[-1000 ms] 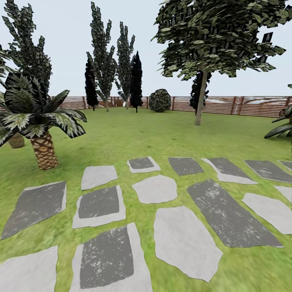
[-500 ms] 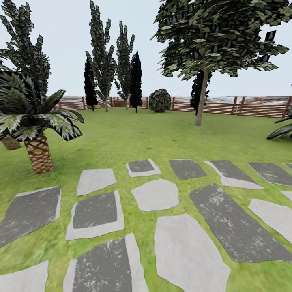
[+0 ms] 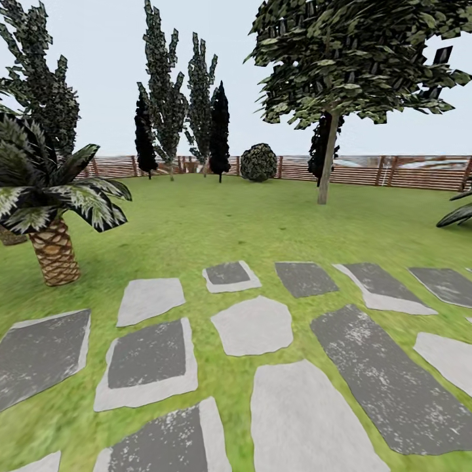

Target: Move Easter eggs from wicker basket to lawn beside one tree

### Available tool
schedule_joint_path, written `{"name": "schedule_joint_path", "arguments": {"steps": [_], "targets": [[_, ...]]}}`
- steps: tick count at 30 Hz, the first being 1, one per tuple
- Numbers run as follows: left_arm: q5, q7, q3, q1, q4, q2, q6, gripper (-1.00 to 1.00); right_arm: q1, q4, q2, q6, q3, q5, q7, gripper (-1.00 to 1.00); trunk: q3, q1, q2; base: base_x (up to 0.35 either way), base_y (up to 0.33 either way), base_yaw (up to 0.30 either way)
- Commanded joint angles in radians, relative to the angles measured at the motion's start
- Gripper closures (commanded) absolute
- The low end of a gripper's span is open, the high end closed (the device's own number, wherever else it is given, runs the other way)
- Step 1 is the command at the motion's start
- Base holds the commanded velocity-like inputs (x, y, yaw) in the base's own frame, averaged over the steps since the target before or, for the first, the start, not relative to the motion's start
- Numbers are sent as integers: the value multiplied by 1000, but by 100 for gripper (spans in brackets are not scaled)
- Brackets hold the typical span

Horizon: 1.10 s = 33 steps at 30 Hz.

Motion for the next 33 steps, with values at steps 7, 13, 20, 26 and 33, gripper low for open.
{"name": "schedule_joint_path", "arguments": {"steps": [7, 13, 20, 26, 33], "targets": [[0, -3, 0, 0, -1, 0, 0, -100, -1, 1, 0, 1, 1, -2, 1, -100, -1, 1, 0, 340, 0, 0], [0, -3, 0, 0, -1, 0, 0, -100, -1, 1, 0, 1, 1, -2, 1, -100, -1, 1, 0, 340, 0, 0], [0, -3, 0, 0, -1, 0, 0, -100, -1, 1, 0, 1, 1, -2, 1, -100, -1, 1, 0, 340, 0, 0], [0, -3, 0, 0, -1, 0, 0, -100, -1, 1, 0, 1, 1, -2, 1, -100, -1, 1, 0, 340, 0, -1], [0, -3, 0, 0, -1, 0, 0, -100, -1, 1, 0, 1, 1, -2, 1, -100, -1, 1, 0, 340, 0, -20]]}}
